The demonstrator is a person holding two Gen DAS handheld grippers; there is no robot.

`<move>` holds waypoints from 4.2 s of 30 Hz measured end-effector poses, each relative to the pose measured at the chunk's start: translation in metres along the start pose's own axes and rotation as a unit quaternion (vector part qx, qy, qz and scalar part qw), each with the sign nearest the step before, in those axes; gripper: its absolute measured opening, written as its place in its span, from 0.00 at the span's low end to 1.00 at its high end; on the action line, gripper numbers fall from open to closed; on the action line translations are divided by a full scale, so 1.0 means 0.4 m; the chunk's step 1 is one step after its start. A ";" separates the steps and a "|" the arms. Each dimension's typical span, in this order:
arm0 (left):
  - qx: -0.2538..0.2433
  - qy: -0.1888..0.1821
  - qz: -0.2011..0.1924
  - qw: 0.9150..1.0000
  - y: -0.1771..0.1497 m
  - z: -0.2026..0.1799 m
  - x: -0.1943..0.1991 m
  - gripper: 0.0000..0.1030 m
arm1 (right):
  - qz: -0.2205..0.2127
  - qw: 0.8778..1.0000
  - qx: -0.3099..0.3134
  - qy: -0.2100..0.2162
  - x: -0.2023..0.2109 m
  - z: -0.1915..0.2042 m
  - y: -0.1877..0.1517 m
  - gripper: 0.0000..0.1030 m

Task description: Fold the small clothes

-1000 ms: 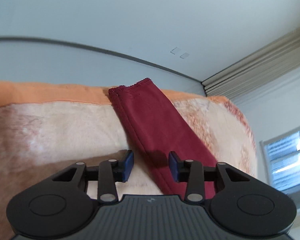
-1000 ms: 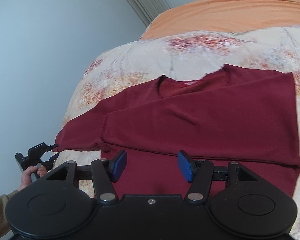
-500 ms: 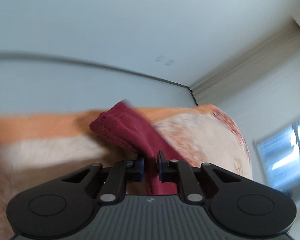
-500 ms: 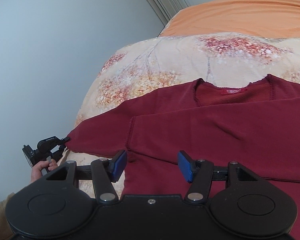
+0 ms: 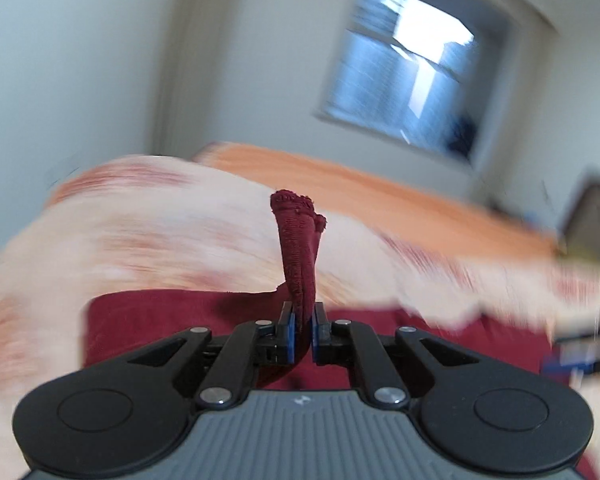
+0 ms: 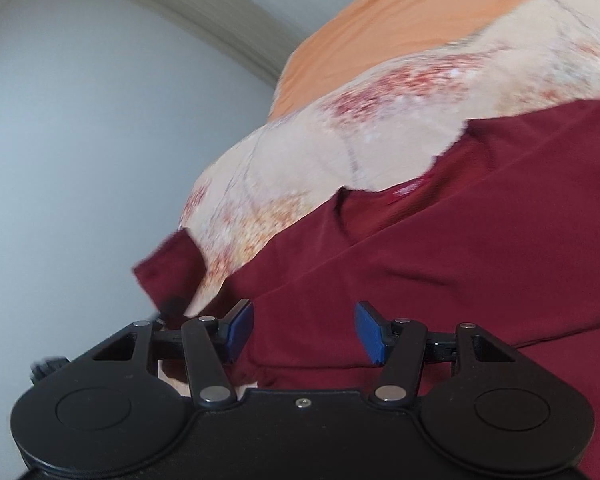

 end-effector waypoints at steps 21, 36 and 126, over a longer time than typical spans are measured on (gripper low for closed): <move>-0.363 0.053 -0.084 0.926 -0.252 -0.344 0.066 0.07 | 0.053 0.976 -0.208 0.045 -0.222 -0.146 0.024 0.50; -0.356 0.045 -0.071 0.931 -0.272 -0.308 0.072 0.11 | 0.086 0.984 -0.159 0.004 -0.232 -0.114 0.003 0.05; 0.079 -0.050 0.174 0.980 -0.151 0.075 -0.107 0.17 | -0.045 0.976 0.099 -0.188 0.295 -0.310 0.104 0.42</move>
Point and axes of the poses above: each gripper's, at about its wrist camera, not at the fingertips, and x roughly against the way its jaws point, z to its left, y to its top, the point moved 5 cm from there along -x, roughly the way its jaws point, and after that the axes turned 14 degrees about y, right-handed, at the moved point
